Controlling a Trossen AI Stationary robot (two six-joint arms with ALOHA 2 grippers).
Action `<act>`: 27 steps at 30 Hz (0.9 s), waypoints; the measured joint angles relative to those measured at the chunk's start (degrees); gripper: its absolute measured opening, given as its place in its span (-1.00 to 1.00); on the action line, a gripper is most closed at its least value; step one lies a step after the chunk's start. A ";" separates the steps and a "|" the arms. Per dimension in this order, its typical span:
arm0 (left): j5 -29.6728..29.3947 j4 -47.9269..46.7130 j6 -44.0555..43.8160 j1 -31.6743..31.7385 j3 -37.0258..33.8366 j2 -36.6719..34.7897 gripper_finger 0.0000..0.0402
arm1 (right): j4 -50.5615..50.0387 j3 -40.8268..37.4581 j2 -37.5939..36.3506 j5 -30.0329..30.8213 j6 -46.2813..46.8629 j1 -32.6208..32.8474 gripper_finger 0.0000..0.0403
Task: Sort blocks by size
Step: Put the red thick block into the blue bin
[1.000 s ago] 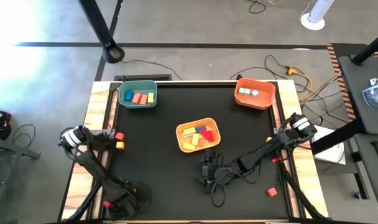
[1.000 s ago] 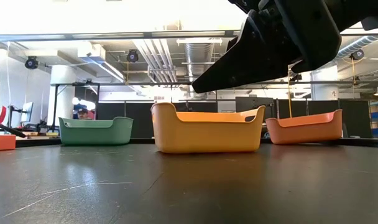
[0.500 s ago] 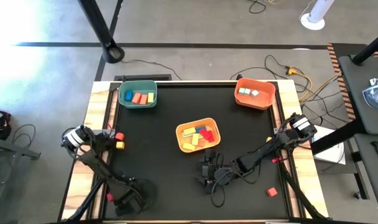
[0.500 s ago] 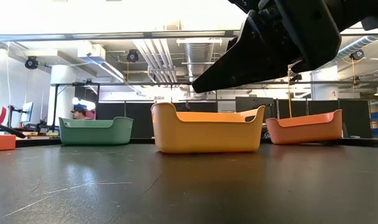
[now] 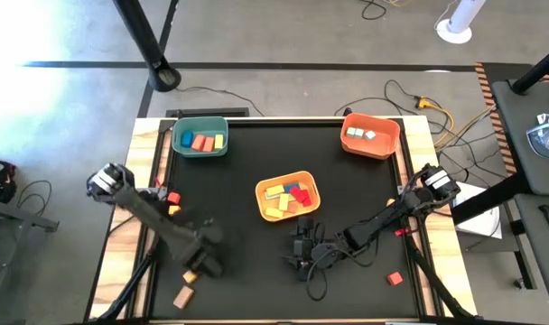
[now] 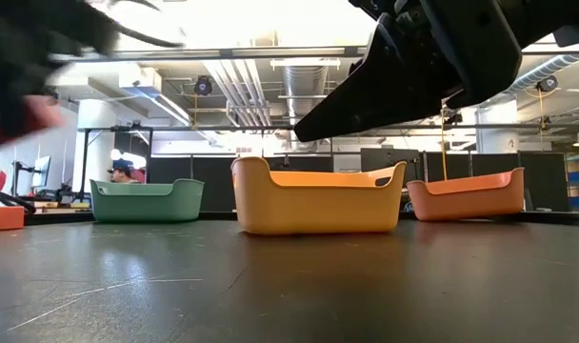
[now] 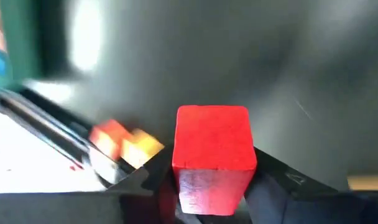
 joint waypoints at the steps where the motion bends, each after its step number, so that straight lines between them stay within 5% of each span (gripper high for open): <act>1: -3.33 -0.42 0.70 2.18 -0.10 -0.40 -0.37 | 0.00 -0.06 0.00 0.02 -0.02 0.00 0.51; 6: -20.37 -1.15 7.85 14.12 -0.56 -2.40 -0.42 | 0.04 -0.09 0.00 0.00 -0.34 0.00 0.53; 13: -36.47 0.71 19.98 33.91 -0.61 -2.76 -0.40 | 0.20 -0.13 0.00 0.00 -0.34 0.09 0.47; 22: -33.45 19.11 40.19 58.91 -0.63 -2.76 -0.39 | 0.05 1.79 -0.33 0.03 -3.74 2.83 0.38; 27: -25.48 30.86 49.38 69.00 -0.99 -2.76 -0.39 | -0.35 1.88 -1.91 0.44 -6.61 5.41 0.36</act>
